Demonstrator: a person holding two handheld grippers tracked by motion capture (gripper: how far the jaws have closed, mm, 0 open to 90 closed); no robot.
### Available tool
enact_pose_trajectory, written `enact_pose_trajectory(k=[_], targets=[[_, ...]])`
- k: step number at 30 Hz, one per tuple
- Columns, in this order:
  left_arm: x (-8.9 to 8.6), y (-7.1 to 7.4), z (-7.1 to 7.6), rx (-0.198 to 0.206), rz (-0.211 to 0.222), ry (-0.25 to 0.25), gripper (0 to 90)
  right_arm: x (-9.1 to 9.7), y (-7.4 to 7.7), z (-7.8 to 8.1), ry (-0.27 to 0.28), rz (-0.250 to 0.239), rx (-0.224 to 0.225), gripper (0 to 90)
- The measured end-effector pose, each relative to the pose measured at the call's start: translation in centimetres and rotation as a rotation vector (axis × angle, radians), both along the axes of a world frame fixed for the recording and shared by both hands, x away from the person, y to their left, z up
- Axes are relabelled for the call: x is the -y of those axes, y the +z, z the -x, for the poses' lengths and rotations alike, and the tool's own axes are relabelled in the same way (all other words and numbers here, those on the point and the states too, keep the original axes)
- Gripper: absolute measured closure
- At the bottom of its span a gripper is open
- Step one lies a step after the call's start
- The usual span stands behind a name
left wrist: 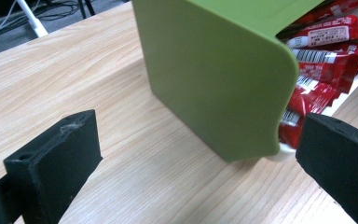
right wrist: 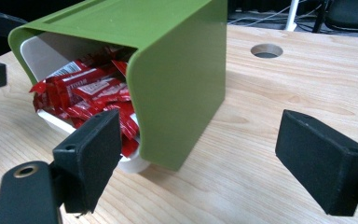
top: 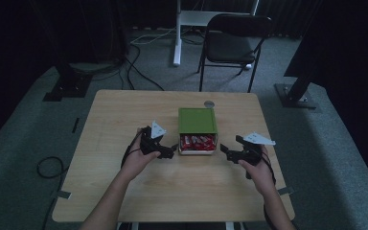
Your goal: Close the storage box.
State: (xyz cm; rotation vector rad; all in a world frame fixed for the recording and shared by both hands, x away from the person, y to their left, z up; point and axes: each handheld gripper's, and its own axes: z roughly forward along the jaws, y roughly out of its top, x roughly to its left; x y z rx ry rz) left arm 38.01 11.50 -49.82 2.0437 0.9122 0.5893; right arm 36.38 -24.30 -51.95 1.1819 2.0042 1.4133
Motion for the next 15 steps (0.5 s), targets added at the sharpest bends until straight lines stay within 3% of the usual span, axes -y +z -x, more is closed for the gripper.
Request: enact_pose_trajectory(k=[15], targets=[[-3.2,-0.7,1.0,-0.011,-0.008,0.056,0.7,1.0,-0.8,1.2,-0.02,0.027,-0.016,13.9]])
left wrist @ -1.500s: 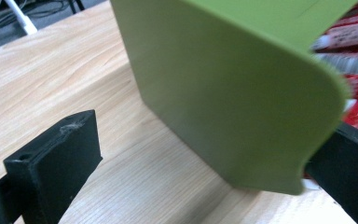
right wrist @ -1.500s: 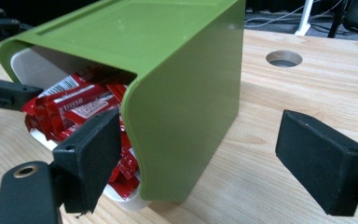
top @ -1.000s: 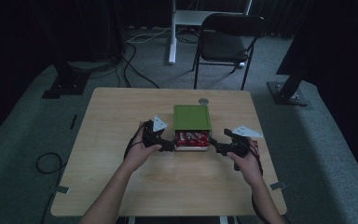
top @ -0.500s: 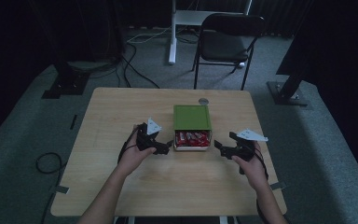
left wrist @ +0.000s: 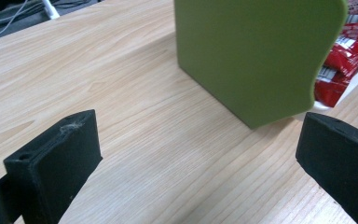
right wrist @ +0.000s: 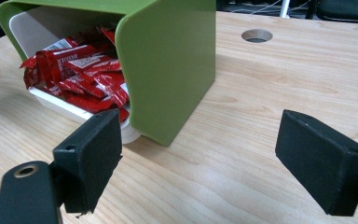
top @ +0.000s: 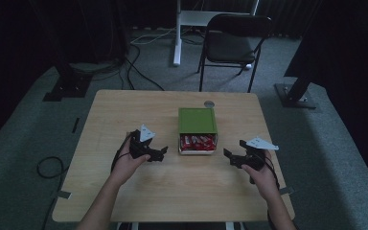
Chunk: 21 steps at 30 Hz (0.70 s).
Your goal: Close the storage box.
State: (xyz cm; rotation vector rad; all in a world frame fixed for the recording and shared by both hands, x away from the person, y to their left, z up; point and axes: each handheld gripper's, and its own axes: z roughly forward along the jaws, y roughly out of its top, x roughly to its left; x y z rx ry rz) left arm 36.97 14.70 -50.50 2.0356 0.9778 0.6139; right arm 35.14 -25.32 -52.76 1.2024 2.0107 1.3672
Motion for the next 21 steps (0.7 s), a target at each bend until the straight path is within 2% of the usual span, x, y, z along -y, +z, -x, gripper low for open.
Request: enact_pose_trajectory(k=[8,12,21], targets=[[-1.3,-0.2,0.7,-0.001,0.01,0.025,0.7,0.3,-0.4,0.5,-0.003,0.003,-0.009,14.0],[-2.3,-0.8,1.5,-0.009,0.003,0.044,0.7,0.5,-0.9,1.0,-0.005,0.011,-0.018,14.1],[-4.3,-1.8,2.4,-0.025,0.015,0.09,0.8,1.1,-1.5,2.0,-0.022,0.017,-0.024,15.6]])
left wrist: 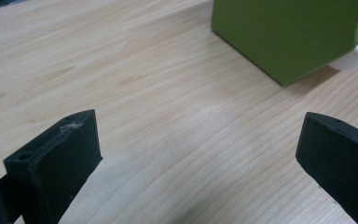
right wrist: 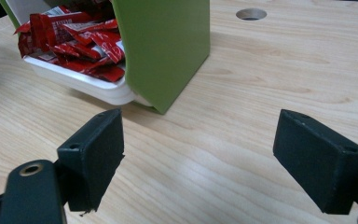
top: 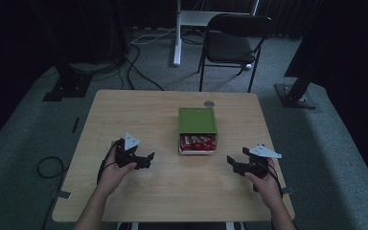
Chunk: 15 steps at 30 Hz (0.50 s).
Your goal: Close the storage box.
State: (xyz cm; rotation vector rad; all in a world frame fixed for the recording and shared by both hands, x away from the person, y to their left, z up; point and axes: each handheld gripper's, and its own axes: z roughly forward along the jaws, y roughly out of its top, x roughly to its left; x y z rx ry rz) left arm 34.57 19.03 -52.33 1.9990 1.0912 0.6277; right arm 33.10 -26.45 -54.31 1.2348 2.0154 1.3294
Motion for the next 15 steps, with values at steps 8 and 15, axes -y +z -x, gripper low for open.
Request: enact_pose_trajectory(k=[8,15], targets=[[-1.6,-1.2,0.9,-0.02,-0.001,0.035,0.8,0.6,-0.6,1.0,-0.011,0.018,-0.02,15.6],[-3.2,-1.9,1.6,-0.034,0.009,0.071,0.7,0.8,-1.5,1.8,-0.011,0.047,-0.044,15.6]])
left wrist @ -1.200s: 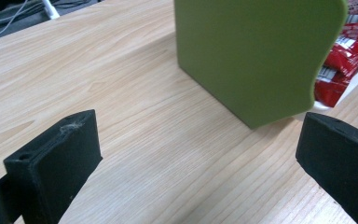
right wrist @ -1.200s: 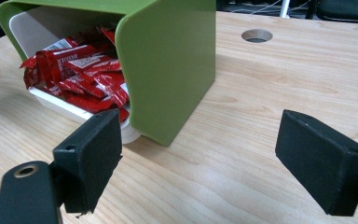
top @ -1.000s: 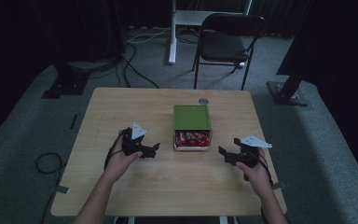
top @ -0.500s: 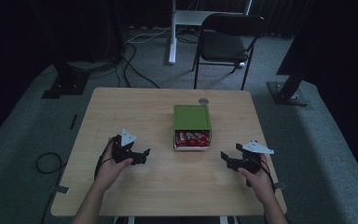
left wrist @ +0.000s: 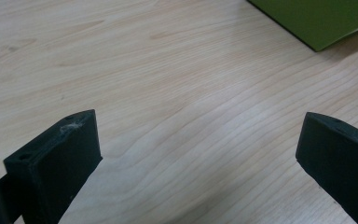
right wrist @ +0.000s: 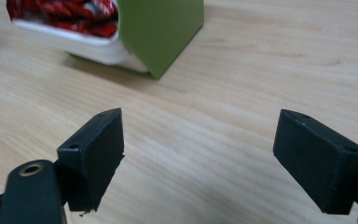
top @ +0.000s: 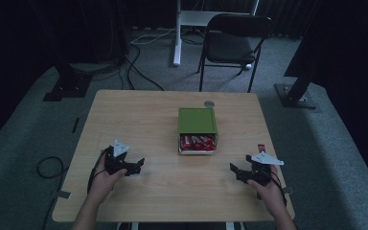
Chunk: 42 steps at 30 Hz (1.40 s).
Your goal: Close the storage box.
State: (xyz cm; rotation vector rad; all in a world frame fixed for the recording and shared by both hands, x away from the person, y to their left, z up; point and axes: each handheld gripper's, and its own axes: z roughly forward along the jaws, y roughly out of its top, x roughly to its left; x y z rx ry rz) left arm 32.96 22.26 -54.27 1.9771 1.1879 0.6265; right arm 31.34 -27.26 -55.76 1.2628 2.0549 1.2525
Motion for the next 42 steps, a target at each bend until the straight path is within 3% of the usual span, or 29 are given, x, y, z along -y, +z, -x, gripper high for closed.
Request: enact_pose_trajectory(k=[13,21,25,26,31,42], targets=[[-2.5,-1.3,1.6,-0.042,0.003,0.061,0.7,-0.3,-1.3,0.9,-0.01,0.035,-0.053,15.5],[-4.0,-2.1,2.8,-0.067,0.005,0.121,0.7,-0.2,-2.1,1.3,-0.044,0.076,-0.114,15.5],[-4.4,-2.4,3.1,-0.082,0.002,0.146,0.7,-0.1,-2.2,1.4,-0.049,0.08,-0.118,15.5],[-4.6,-2.4,3.3,-0.095,0.012,0.168,0.8,-0.1,-2.2,1.4,-0.06,0.095,-0.138,15.5],[-4.9,-2.5,3.6,-0.114,-0.013,0.203,0.7,0.0,-2.3,1.4,-0.078,0.103,-0.138,15.5],[-5.8,-2.9,4.1,-0.13,0.003,0.297,0.8,0.0,-2.3,1.6,-0.103,0.129,-0.142,12.4]])
